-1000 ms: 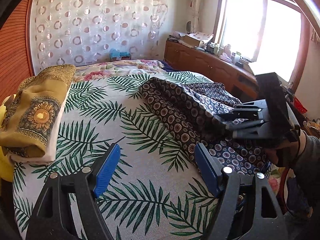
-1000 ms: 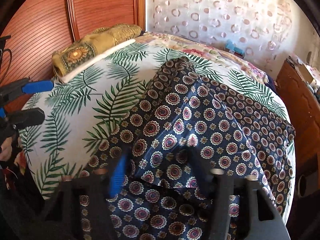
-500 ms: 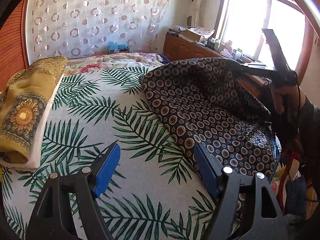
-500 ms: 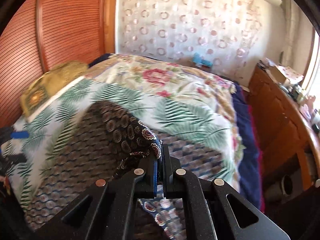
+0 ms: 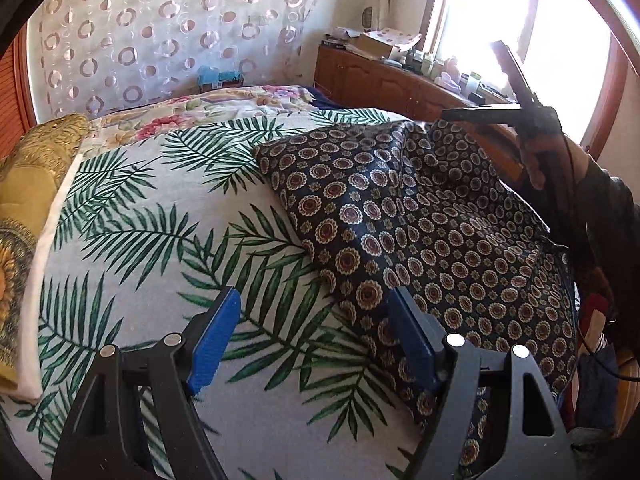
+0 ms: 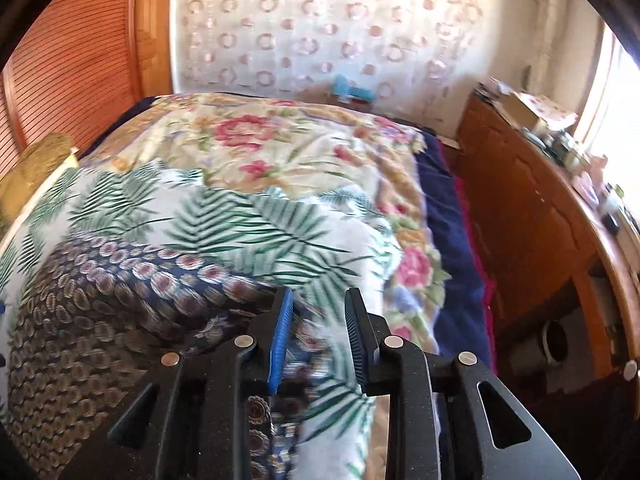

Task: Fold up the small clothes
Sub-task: 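Grasp the folded shirt edge with the right gripper and lift it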

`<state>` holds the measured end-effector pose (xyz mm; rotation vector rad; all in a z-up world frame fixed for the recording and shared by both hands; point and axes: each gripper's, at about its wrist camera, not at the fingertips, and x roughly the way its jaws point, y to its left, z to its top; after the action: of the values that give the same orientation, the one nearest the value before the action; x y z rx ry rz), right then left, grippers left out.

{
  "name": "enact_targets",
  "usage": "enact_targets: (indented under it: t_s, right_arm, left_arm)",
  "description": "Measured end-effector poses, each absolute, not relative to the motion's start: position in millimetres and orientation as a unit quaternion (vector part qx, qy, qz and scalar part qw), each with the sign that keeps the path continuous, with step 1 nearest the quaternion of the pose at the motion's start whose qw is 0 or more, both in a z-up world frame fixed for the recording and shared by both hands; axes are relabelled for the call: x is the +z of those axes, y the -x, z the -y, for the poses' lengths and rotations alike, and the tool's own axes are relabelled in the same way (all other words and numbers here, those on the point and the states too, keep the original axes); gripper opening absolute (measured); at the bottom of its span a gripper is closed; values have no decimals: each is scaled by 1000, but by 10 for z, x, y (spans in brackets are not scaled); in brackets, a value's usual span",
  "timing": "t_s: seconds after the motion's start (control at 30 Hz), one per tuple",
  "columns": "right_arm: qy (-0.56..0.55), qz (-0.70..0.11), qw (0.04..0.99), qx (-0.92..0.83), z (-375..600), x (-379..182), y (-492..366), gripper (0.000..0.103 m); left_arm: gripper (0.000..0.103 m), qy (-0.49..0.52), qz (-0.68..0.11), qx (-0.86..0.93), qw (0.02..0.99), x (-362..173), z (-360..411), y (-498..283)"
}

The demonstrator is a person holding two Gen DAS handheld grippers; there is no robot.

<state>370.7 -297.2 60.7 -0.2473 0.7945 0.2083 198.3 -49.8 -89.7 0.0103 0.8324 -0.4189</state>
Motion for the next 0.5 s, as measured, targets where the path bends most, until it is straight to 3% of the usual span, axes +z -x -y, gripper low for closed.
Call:
enact_targets:
  t_s: [0.4,0.47,0.5]
  right_arm:
    - [59,-375,908,178,2699,685,-3089,28]
    - [58,-379,904,187,2590,654,-3054,34]
    - [60,-381,903,188,2520,637,-3048,41]
  left_arm:
    - [77,-31,-428,-195,882,-1032,653,-2286]
    - [77,-38,-429,-194,881,-1035,673,-2300]
    - [77,-44,-429,-192,881,-1034,690,-2301]
